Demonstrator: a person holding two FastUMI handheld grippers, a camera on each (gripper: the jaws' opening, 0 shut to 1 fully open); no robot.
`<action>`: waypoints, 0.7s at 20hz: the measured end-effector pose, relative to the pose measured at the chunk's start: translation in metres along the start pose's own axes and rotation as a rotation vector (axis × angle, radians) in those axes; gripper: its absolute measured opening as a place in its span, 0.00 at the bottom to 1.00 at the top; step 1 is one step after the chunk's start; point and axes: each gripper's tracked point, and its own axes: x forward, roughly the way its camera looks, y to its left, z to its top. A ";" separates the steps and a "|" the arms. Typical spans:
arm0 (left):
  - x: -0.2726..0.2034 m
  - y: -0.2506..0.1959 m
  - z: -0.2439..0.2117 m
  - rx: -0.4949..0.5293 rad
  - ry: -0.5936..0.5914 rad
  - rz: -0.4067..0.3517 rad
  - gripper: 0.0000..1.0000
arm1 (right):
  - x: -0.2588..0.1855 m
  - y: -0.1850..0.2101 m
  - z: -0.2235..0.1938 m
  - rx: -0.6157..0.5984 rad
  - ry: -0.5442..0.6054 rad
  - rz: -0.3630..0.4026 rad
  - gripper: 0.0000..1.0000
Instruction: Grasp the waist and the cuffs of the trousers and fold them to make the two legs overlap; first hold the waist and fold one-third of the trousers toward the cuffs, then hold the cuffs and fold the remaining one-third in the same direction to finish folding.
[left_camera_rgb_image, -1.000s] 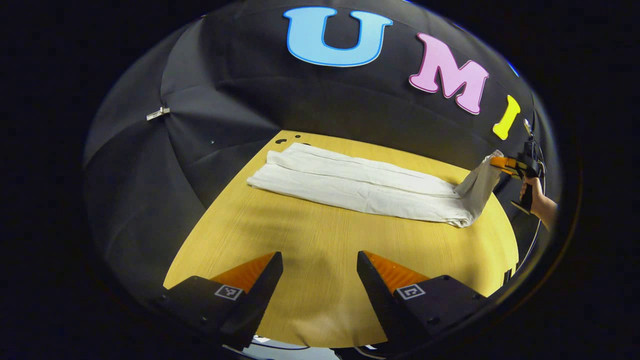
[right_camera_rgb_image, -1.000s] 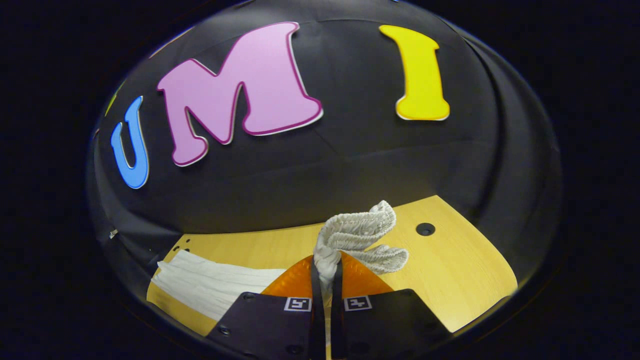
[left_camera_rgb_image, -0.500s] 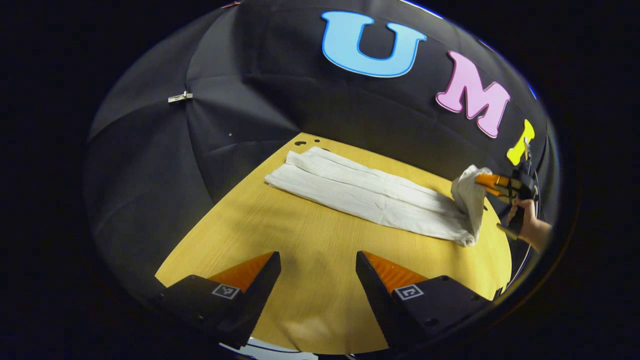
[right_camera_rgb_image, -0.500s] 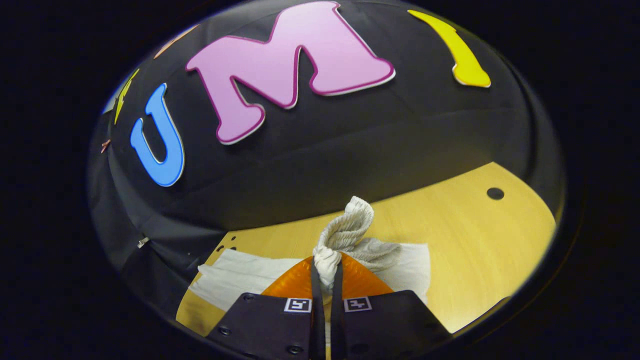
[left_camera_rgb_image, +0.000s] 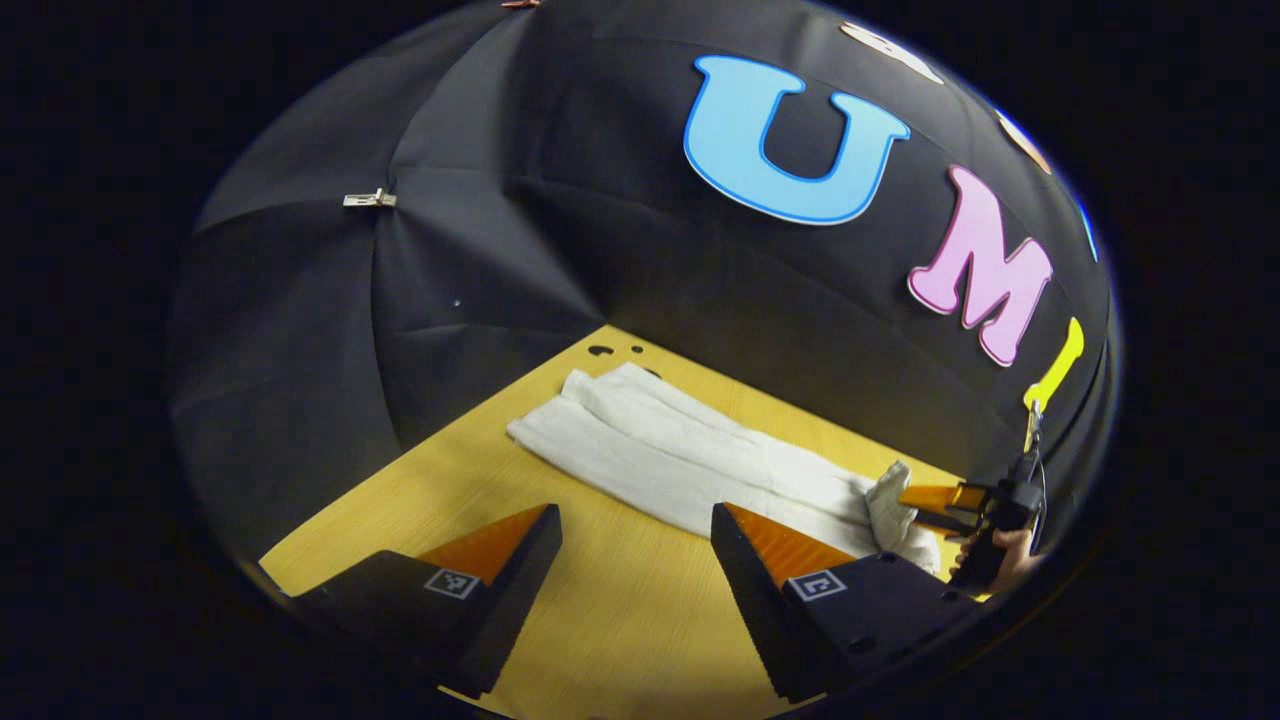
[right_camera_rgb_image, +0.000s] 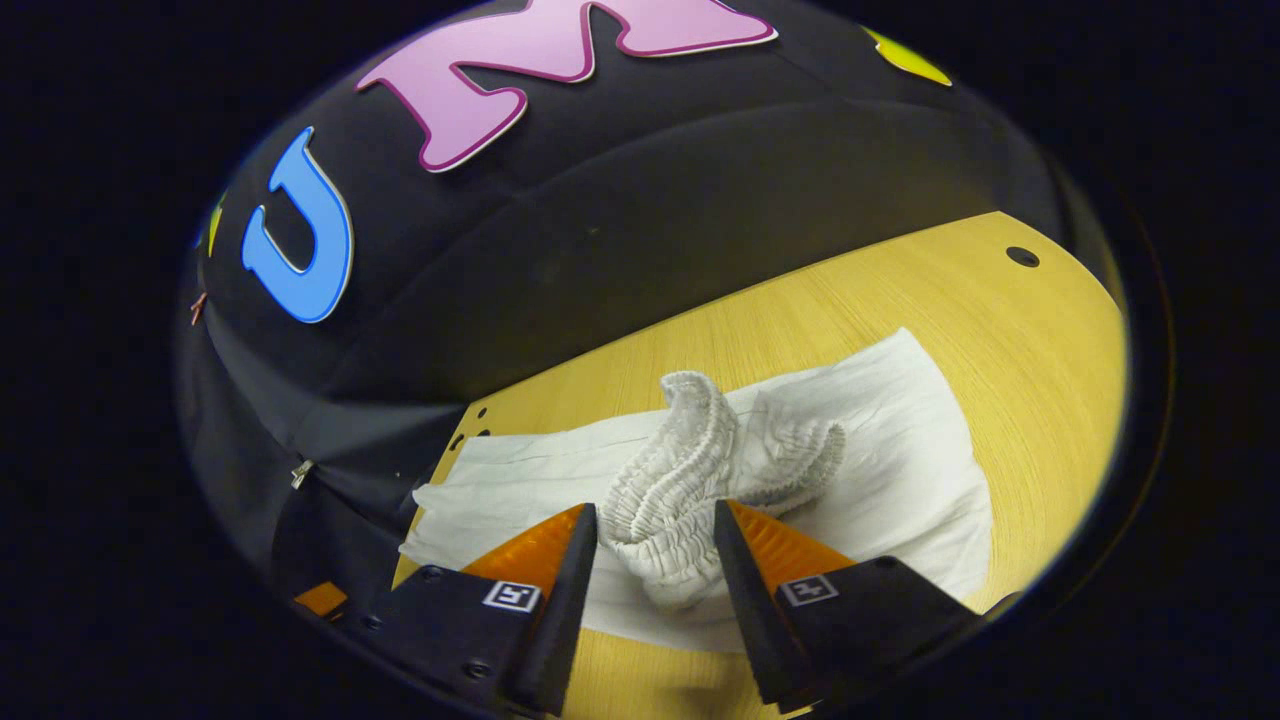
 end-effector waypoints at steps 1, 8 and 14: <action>0.007 0.000 0.004 -0.017 0.000 -0.010 0.96 | -0.004 -0.001 -0.002 -0.011 0.005 -0.005 0.84; 0.067 0.038 0.030 -0.049 0.015 0.028 0.96 | -0.071 -0.005 0.020 -0.102 -0.076 -0.069 0.98; 0.135 0.080 0.041 0.034 0.039 0.112 0.96 | -0.152 -0.060 0.029 -0.164 -0.100 -0.195 0.98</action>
